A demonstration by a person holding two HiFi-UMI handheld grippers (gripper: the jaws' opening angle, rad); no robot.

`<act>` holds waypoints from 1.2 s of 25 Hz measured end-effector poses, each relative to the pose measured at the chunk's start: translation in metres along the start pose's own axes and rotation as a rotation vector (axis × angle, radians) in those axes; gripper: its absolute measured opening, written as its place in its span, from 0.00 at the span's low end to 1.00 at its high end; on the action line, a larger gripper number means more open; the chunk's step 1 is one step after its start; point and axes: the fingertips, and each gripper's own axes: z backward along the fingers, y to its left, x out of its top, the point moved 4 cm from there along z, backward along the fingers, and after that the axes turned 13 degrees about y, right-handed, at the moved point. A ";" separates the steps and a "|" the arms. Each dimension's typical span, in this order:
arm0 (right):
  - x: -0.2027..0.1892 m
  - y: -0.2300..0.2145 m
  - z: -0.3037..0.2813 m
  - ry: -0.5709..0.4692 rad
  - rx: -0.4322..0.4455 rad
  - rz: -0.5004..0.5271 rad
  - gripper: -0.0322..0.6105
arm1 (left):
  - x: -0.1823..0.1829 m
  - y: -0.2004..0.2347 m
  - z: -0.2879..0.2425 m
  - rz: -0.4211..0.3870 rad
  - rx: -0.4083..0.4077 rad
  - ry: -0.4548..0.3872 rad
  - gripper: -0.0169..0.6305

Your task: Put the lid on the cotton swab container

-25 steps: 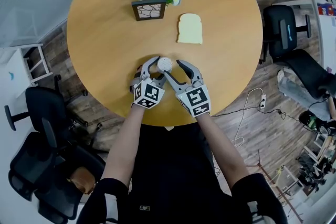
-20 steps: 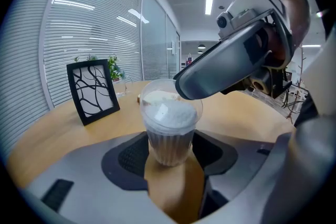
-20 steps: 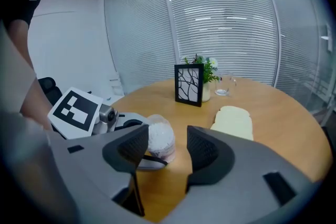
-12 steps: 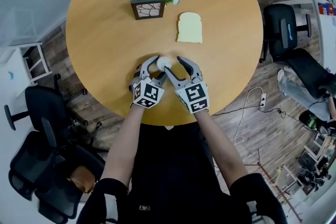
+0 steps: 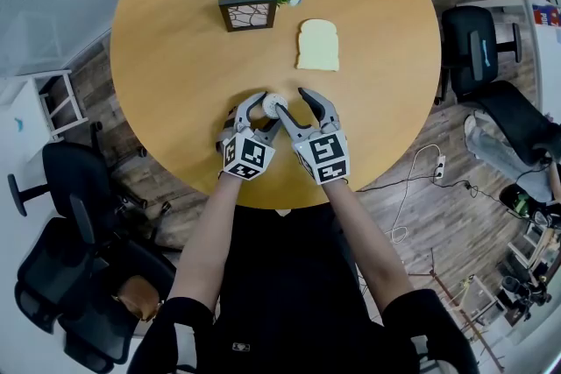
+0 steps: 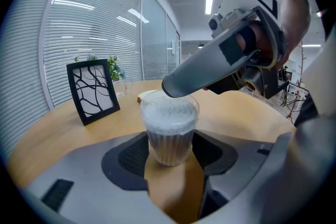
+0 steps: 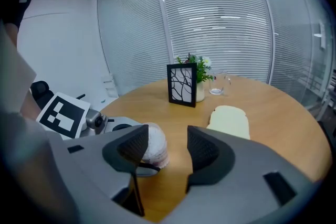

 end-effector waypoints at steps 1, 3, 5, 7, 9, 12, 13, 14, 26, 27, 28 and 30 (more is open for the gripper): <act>0.001 -0.001 -0.001 0.003 -0.001 0.003 0.39 | 0.000 0.000 0.000 0.000 0.000 0.000 0.42; 0.002 -0.002 -0.002 0.003 -0.004 0.011 0.40 | 0.001 0.001 0.000 0.000 0.001 0.001 0.42; 0.002 -0.003 -0.002 0.008 -0.013 0.017 0.40 | 0.001 0.000 0.000 0.001 0.001 0.001 0.42; -0.001 -0.004 -0.004 0.020 -0.020 0.007 0.41 | 0.000 0.000 0.000 0.001 0.000 0.002 0.42; -0.002 -0.005 -0.006 0.025 -0.017 -0.011 0.41 | 0.000 0.000 0.000 0.001 0.000 0.003 0.42; -0.002 -0.006 -0.007 0.016 -0.012 -0.017 0.41 | 0.000 0.000 0.000 0.000 0.000 0.002 0.42; -0.003 -0.006 -0.007 0.012 -0.009 -0.022 0.41 | 0.000 0.000 -0.001 0.000 0.000 0.001 0.42; -0.004 -0.006 -0.008 0.007 -0.005 -0.032 0.41 | 0.000 0.000 -0.001 0.000 0.000 0.001 0.42; -0.003 -0.008 -0.004 -0.022 0.049 -0.037 0.43 | 0.000 0.001 0.000 0.000 -0.001 0.000 0.42; -0.003 -0.007 -0.002 -0.030 0.056 -0.029 0.43 | 0.000 0.001 0.000 0.000 -0.001 0.000 0.42; -0.003 -0.006 0.000 -0.038 0.062 -0.025 0.43 | 0.000 0.000 0.000 0.000 -0.001 0.000 0.42; -0.006 -0.002 0.007 -0.050 0.070 -0.026 0.43 | 0.000 0.000 0.000 0.000 -0.002 0.002 0.42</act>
